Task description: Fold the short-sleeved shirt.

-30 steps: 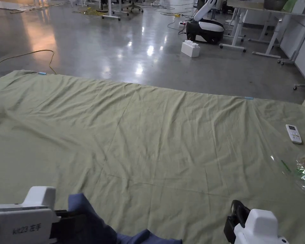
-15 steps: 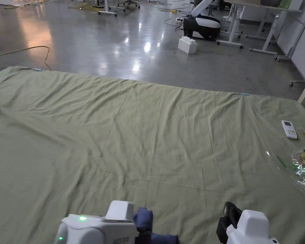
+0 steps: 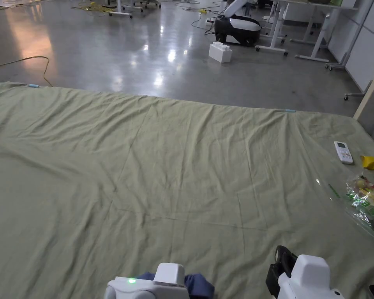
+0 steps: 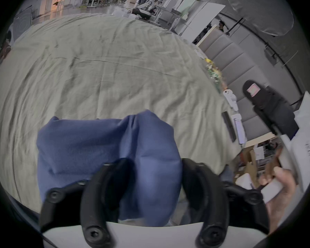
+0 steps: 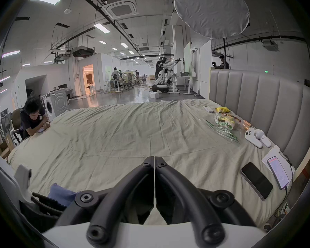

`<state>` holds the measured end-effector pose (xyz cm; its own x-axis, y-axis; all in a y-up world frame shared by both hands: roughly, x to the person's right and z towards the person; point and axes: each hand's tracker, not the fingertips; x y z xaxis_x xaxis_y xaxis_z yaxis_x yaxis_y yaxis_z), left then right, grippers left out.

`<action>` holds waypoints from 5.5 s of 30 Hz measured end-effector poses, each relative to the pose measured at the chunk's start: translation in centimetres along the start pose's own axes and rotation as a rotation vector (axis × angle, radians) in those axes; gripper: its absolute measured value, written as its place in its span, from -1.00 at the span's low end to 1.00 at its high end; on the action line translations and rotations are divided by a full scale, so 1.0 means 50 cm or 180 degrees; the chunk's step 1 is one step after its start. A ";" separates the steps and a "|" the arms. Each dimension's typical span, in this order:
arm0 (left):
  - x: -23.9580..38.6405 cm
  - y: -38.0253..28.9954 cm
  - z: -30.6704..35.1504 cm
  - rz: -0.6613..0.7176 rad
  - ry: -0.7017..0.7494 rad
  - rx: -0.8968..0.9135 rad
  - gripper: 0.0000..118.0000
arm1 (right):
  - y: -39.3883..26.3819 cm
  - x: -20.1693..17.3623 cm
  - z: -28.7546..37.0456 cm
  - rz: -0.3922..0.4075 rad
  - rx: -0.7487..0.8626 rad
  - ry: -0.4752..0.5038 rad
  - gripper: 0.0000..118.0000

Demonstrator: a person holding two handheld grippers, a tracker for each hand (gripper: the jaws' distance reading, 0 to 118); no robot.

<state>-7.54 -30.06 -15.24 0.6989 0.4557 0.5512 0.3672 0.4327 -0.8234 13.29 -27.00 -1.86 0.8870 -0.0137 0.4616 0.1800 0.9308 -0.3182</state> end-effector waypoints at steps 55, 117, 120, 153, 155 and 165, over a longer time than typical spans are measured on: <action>-0.100 0.079 0.264 -0.0834 0.1727 0.2972 -0.88 | 0.141 -0.068 0.014 0.0314 0.0958 -0.0105 -0.97; -0.371 -0.025 -0.046 0.1057 -0.1394 -0.0128 0.53 | -0.247 -0.203 -0.039 0.0750 -0.0705 0.0201 -0.97; -0.376 -0.026 -0.054 0.1201 -0.1489 0.0066 0.40 | -0.246 -0.203 -0.039 0.0746 -0.0700 0.0208 -0.97; -0.636 0.018 0.232 0.1493 -0.1522 0.0643 -0.60 | 0.030 -0.187 -0.070 0.0766 0.0211 0.0168 -0.97; -0.685 0.038 0.279 0.1465 -0.1479 0.0674 -0.60 | 0.077 -0.175 -0.081 0.0678 0.0310 0.0105 -0.97; -0.874 0.132 0.521 0.1320 -0.0586 0.0630 -0.60 | 0.216 -0.132 -0.125 0.0658 0.0620 -0.0104 -0.97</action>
<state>-51.66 -26.85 -41.24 0.6350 0.7428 0.2120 -0.0549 0.3171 -0.9468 12.03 -19.15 -13.51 0.8816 0.1925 0.4310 -0.0911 0.9653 -0.2448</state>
